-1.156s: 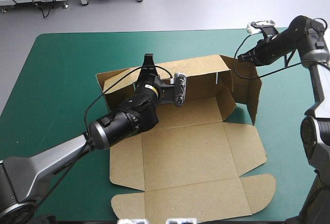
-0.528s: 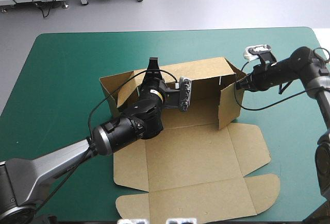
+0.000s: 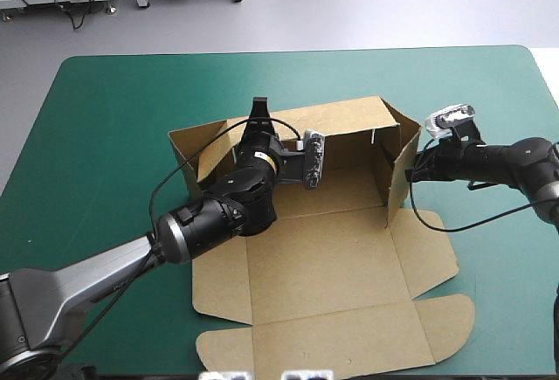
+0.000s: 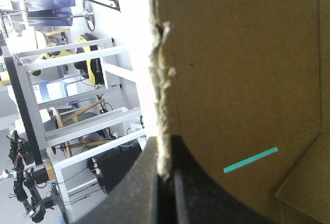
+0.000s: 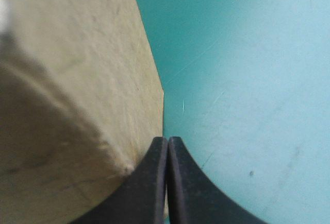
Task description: Fold the box
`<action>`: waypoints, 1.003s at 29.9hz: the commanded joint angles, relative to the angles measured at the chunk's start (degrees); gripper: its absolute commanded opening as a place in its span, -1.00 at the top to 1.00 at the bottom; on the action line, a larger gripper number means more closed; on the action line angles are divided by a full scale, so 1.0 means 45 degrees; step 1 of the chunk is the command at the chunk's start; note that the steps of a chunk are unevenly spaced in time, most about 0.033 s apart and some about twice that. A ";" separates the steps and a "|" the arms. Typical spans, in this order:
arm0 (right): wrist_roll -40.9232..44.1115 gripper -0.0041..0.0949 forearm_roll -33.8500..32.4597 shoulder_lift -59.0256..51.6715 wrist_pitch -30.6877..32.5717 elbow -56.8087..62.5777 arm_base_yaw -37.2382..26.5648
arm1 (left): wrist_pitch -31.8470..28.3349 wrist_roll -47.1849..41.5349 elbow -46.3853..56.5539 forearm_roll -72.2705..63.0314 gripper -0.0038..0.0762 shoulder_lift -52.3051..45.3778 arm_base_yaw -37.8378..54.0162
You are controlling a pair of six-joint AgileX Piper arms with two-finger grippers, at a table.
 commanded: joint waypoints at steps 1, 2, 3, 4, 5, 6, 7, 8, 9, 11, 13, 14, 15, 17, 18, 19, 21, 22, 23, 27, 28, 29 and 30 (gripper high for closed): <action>-0.0837 0.95 0.0699 -0.0779 -0.0198 -0.0248 -0.0087 | -0.0303 -0.0106 -0.0363 0.0208 0.93 -0.0374 -0.0149; -0.0837 0.95 0.0548 -0.0832 -0.0234 -0.0248 -0.0087 | -0.0303 -0.0106 -0.0363 0.0208 0.93 -0.0374 -0.0149; -0.0837 0.94 0.0325 -0.0857 -0.0206 -0.0248 -0.0087 | -0.0280 -0.0106 -0.0363 0.0208 0.93 -0.0374 -0.0149; -0.0758 0.92 0.0109 -0.0882 -0.0189 -0.0248 -0.0087 | -0.0297 -0.0106 -0.0363 0.0208 0.93 -0.0374 -0.0149; -0.0629 0.87 -0.0105 -0.0910 -0.0133 -0.0248 -0.0087 | -0.0297 -0.0106 -0.0363 0.0208 0.93 -0.0374 -0.0149; -0.0501 0.81 -0.0408 -0.0911 -0.0097 -0.0248 -0.0087 | -0.0297 -0.0106 -0.0363 0.0208 0.93 -0.0374 -0.0149; -0.0406 0.73 -0.0769 -0.0933 -0.0084 -0.0248 -0.0087 | -0.0297 -0.0106 -0.0363 0.0208 0.93 -0.0374 -0.0149; -0.0321 0.63 -0.1109 -0.0960 -0.0048 -0.0248 -0.0087 | -0.0297 -0.0066 -0.0363 0.0208 0.93 -0.0374 -0.0149; -0.0168 0.53 -0.1394 -0.0989 0.0012 -0.0248 -0.0087 | -0.0297 0.0010 -0.0363 0.0155 0.93 -0.0374 -0.0149; -0.0016 0.36 -0.1665 -0.1036 0.0095 -0.0248 -0.0087 | -0.0272 -0.0080 -0.0363 0.0155 0.93 -0.0374 -0.0149; -0.0016 0.25 -0.1620 -0.1036 0.0252 -0.0248 -0.0087 | -0.0273 -0.0080 -0.0363 0.0155 0.93 -0.0374 -0.0149; -0.0016 0.22 -0.1620 -0.1036 0.0399 -0.0248 -0.0087 | -0.0246 -0.0080 -0.0363 0.0155 0.93 -0.0374 -0.0149; 0.0005 0.21 -0.1613 -0.1036 0.0527 -0.0248 -0.0087 | -0.0246 -0.0080 -0.0363 0.0155 0.93 -0.0374 -0.0149; 0.0038 0.21 -0.1613 -0.1036 0.0858 -0.0248 -0.0087 | -0.0163 -0.0100 -0.0363 0.0155 0.93 -0.0374 -0.0149; 0.0038 0.21 -0.1592 -0.1036 0.1031 -0.0248 -0.0087 | -0.0110 -0.0100 -0.0363 0.0155 0.93 -0.0374 -0.0149; 0.0038 0.20 -0.1592 -0.1036 0.1140 -0.0248 -0.0087 | -0.0051 -0.0100 -0.0363 0.0155 0.93 -0.0374 -0.0149; 0.0038 0.20 -0.1592 -0.1036 0.1388 -0.0248 -0.0087 | 0.0042 -0.0100 -0.0363 0.0177 0.93 -0.0374 -0.0149; 0.0038 0.20 -0.1592 -0.1036 0.1432 -0.0248 -0.0087 | 0.0042 -0.0100 -0.0363 0.0177 0.93 -0.0374 -0.0149; 0.0038 0.19 -0.1566 -0.1036 0.1520 -0.0248 -0.0087 | 0.0042 -0.0100 -0.0363 0.0177 0.93 -0.0374 -0.0149; -0.0188 0.19 -0.1393 -0.1040 0.1399 -0.0248 -0.0087 | 0.0042 -0.0100 -0.0363 0.0177 0.93 -0.0374 -0.0149; -0.0508 0.19 -0.1191 -0.1040 0.1179 -0.0248 -0.0087 | 0.0042 -0.0100 -0.0363 0.0177 0.93 -0.0374 -0.0149; -0.0745 0.19 -0.0935 -0.1040 0.1009 -0.0248 -0.0087 | 0.0017 -0.0070 -0.0363 0.0177 0.93 -0.0374 -0.0149; -0.1161 0.19 -0.0648 -0.1040 0.0643 -0.0248 -0.0087 | -0.0006 -0.0070 -0.0363 0.0177 0.93 -0.0374 -0.0149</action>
